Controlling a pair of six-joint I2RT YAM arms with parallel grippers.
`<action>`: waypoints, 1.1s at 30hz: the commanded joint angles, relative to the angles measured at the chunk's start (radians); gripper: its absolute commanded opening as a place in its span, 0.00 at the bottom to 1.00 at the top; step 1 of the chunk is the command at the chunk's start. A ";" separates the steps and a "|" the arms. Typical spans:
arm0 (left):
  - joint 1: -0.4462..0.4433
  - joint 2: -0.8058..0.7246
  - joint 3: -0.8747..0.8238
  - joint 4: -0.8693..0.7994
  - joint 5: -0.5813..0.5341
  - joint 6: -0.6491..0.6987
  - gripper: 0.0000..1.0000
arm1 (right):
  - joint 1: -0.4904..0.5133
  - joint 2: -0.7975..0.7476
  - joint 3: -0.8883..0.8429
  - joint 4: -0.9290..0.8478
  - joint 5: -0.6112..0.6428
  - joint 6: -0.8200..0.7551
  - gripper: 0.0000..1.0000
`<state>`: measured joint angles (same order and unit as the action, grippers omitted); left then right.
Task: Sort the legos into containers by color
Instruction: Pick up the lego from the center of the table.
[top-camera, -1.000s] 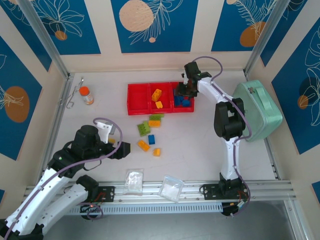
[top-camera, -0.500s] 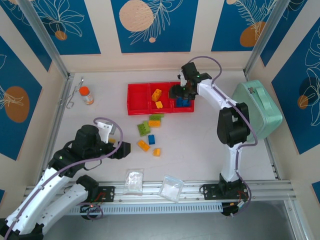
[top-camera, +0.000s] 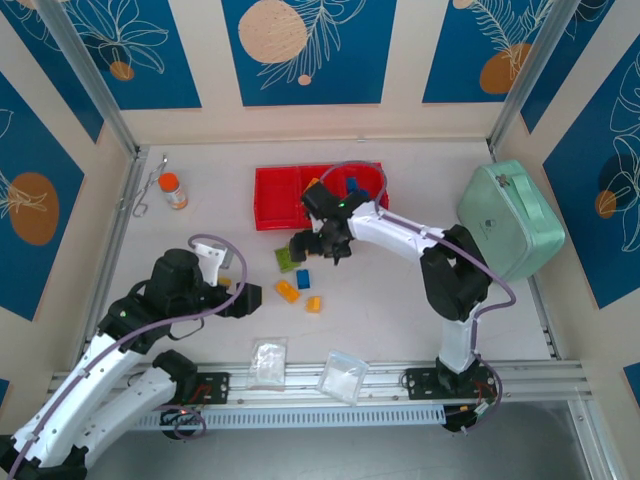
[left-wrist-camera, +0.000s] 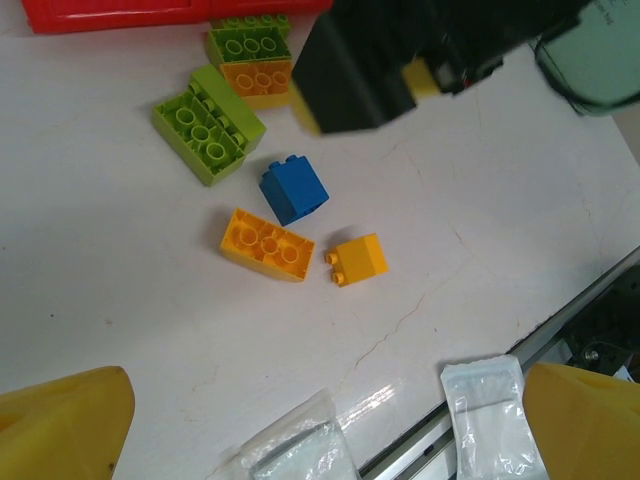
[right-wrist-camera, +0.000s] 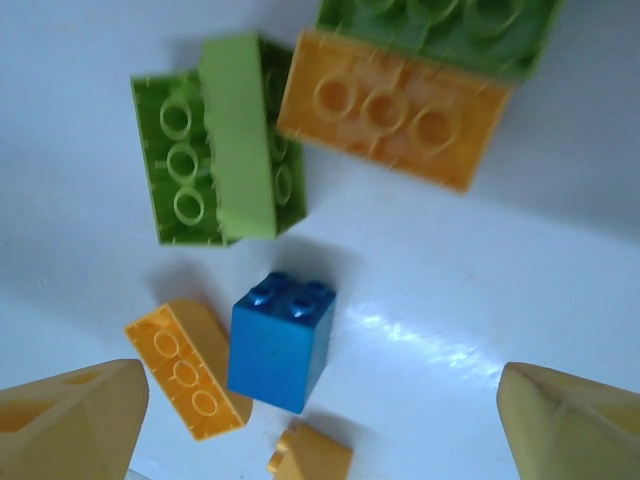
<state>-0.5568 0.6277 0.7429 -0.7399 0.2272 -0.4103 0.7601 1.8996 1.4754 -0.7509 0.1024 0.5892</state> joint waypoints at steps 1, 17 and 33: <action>-0.003 -0.012 -0.005 0.005 -0.008 0.010 0.99 | 0.048 0.036 0.001 0.018 0.039 0.132 0.88; -0.005 -0.034 -0.008 0.013 0.010 0.015 1.00 | 0.092 0.196 0.099 -0.065 0.111 0.095 0.57; -0.006 -0.026 -0.009 0.013 0.010 0.013 0.99 | 0.013 0.073 0.093 -0.048 0.059 -0.003 0.23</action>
<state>-0.5568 0.6014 0.7429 -0.7395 0.2279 -0.4103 0.8051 2.0693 1.5536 -0.7982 0.2005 0.6277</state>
